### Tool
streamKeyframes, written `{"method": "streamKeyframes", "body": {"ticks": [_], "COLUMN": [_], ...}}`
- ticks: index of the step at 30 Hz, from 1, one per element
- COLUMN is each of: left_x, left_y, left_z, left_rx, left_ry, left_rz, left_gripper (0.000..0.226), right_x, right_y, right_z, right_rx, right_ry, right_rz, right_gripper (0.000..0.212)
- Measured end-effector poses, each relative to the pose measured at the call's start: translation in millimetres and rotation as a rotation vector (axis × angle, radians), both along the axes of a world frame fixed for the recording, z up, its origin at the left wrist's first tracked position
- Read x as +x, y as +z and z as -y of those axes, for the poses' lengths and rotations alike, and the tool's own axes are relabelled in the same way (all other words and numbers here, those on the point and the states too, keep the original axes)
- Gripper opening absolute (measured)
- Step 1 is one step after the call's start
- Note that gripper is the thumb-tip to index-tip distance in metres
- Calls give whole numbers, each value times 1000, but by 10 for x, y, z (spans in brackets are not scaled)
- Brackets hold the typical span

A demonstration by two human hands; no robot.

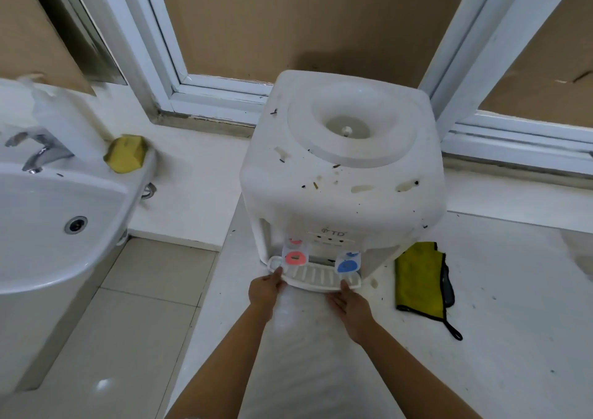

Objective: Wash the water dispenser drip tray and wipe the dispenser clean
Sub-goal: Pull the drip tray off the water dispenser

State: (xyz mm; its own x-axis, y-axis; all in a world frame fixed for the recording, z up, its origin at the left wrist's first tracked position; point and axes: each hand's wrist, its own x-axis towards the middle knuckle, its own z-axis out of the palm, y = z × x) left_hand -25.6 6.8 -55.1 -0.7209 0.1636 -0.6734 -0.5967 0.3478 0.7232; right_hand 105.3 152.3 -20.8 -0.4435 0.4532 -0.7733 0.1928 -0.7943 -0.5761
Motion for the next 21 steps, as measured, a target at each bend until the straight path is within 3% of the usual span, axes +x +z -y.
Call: {"method": "streamKeyframes", "body": {"ticks": [11,21], "left_x": [329,569], "left_y": [61,547], "left_z": [528,1284], "left_rx": [64,248], "left_ry": [111,378], "left_rz": [-6,-30], "left_gripper": [44,26], "right_x": [311,275], "right_y": [169,409], "right_z": [345,955], "right_rx": [115,62], "right_ry": [169,264], "right_rz": [-63,-171], "right_gripper": [17,23]}}
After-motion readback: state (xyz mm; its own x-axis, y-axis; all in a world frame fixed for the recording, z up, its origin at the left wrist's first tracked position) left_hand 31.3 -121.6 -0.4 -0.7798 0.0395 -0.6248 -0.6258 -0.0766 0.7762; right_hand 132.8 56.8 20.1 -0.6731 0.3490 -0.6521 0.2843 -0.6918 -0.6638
